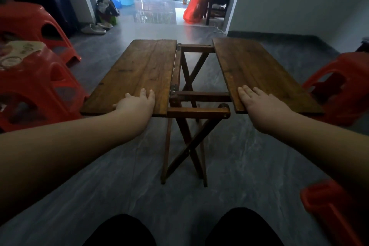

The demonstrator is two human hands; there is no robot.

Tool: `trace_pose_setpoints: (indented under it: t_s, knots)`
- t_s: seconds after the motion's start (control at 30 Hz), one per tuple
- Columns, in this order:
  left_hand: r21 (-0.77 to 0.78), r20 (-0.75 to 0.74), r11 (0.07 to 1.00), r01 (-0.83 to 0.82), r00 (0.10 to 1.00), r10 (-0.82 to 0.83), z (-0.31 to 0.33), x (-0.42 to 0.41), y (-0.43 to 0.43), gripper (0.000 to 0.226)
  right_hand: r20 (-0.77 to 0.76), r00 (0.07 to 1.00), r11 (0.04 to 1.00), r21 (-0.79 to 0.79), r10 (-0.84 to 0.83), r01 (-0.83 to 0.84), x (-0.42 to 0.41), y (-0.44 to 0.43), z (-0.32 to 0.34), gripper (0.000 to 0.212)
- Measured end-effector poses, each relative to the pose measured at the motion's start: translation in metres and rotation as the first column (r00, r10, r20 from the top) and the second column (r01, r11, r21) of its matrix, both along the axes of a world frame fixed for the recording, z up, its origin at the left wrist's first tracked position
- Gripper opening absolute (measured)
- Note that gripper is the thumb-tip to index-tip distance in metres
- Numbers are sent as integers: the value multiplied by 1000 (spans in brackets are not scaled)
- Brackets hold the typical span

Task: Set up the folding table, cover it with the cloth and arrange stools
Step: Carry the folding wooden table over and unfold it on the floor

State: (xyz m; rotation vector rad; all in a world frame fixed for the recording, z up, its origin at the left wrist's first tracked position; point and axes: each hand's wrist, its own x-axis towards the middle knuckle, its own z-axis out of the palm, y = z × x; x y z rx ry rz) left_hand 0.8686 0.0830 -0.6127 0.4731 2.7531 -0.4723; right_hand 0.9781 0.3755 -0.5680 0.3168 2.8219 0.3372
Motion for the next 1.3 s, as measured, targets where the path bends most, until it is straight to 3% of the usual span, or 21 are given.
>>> trace_pose_setpoints:
  t_s: [0.4, 0.83, 1.13, 1.3]
  knots:
    - [-112, -65, 992, 55, 996, -62, 47, 2, 32, 80, 24, 999, 999, 24, 26, -27, -7, -15, 17, 83]
    - [-102, -5, 995, -11, 1000, 10, 12, 28, 51, 87, 119, 993, 999, -44, 6, -1, 11, -22, -7, 90]
    - [-231, -87, 961, 151, 981, -175, -8, 37, 36, 80, 86, 996, 991, -132, 7, 4, 20, -22, -31, 93]
    - [-170, -90, 969, 179, 976, -196, -10, 40, 22, 86, 71, 997, 988, -153, 9, 2, 29, -24, -40, 94]
